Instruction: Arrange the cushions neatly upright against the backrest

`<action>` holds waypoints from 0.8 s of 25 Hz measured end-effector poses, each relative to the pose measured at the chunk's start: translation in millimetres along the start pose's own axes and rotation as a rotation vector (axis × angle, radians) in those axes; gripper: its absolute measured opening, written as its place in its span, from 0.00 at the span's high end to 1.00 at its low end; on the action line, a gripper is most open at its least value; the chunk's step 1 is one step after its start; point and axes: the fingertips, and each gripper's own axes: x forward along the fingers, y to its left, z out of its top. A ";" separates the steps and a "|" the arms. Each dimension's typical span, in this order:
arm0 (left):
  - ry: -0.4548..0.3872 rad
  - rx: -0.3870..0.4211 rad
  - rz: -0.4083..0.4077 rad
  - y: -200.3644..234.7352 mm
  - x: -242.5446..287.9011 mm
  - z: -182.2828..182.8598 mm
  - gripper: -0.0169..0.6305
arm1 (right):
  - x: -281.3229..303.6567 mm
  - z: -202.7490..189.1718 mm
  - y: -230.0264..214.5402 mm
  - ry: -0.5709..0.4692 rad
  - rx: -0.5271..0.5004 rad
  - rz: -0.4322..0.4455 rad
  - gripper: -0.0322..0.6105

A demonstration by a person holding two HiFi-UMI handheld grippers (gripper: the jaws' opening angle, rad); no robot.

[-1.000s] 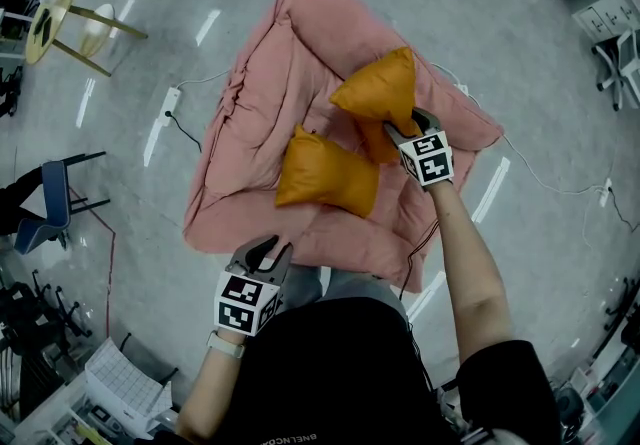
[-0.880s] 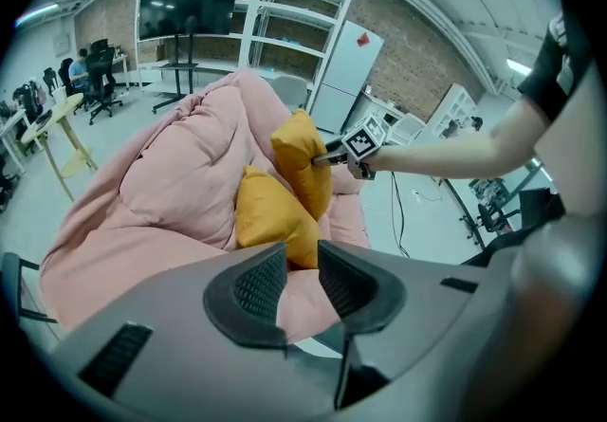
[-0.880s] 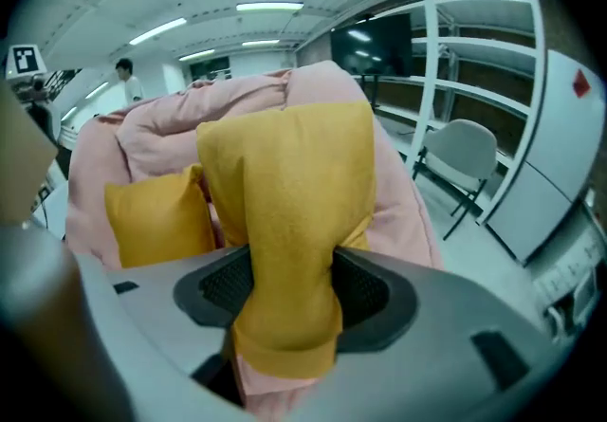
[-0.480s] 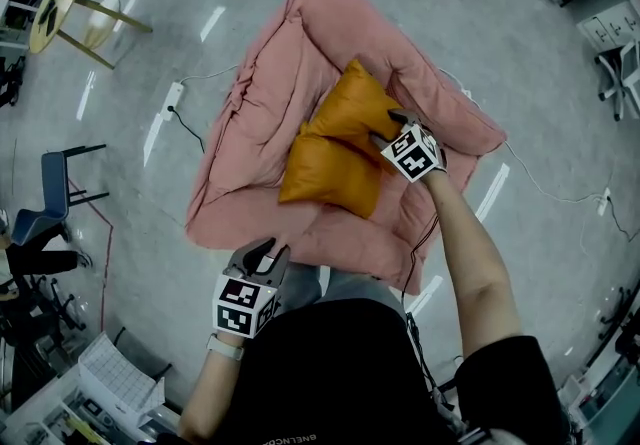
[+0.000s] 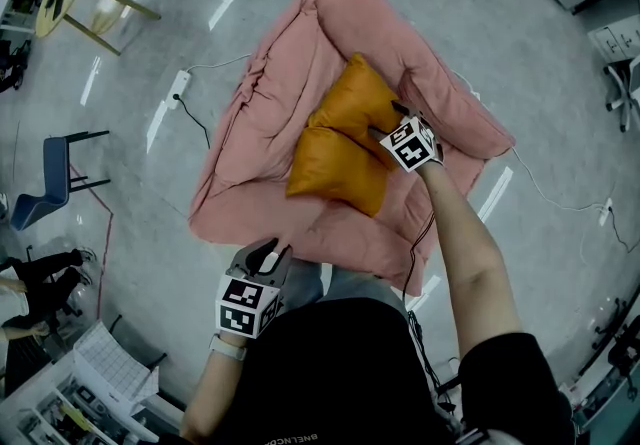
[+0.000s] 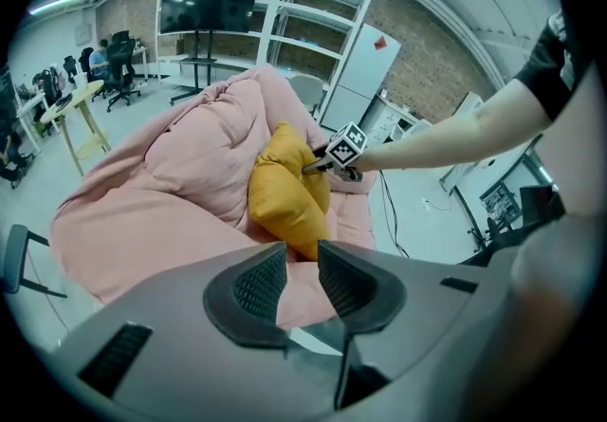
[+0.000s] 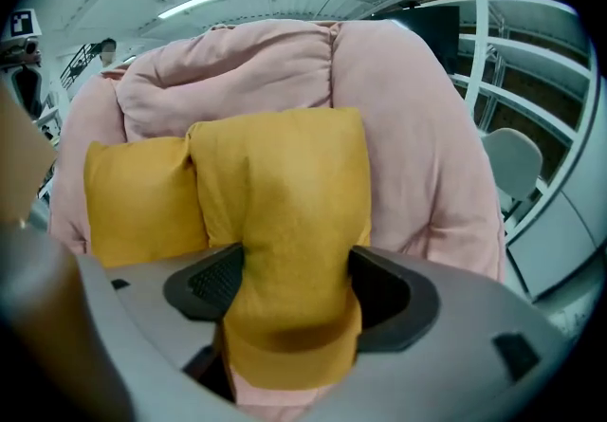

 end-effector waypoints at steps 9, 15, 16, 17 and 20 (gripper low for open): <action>-0.032 0.021 -0.009 -7.8 3.1 12.8 0.80 | -22.7 -9.6 -10.9 -0.005 0.116 0.009 0.29; -0.064 0.082 -0.050 -4.2 7.8 33.8 0.80 | -65.8 4.8 -15.7 -0.144 0.267 -0.035 0.30; -0.072 0.096 -0.060 -2.5 9.2 39.1 0.80 | -72.6 6.6 -14.6 -0.160 0.298 -0.042 0.30; -0.082 0.110 -0.069 -1.1 10.9 44.8 0.80 | -79.7 7.9 -13.0 -0.178 0.332 -0.048 0.30; -0.108 0.149 -0.103 1.7 16.3 61.0 0.80 | -101.4 11.1 -2.4 -0.235 0.441 -0.056 0.30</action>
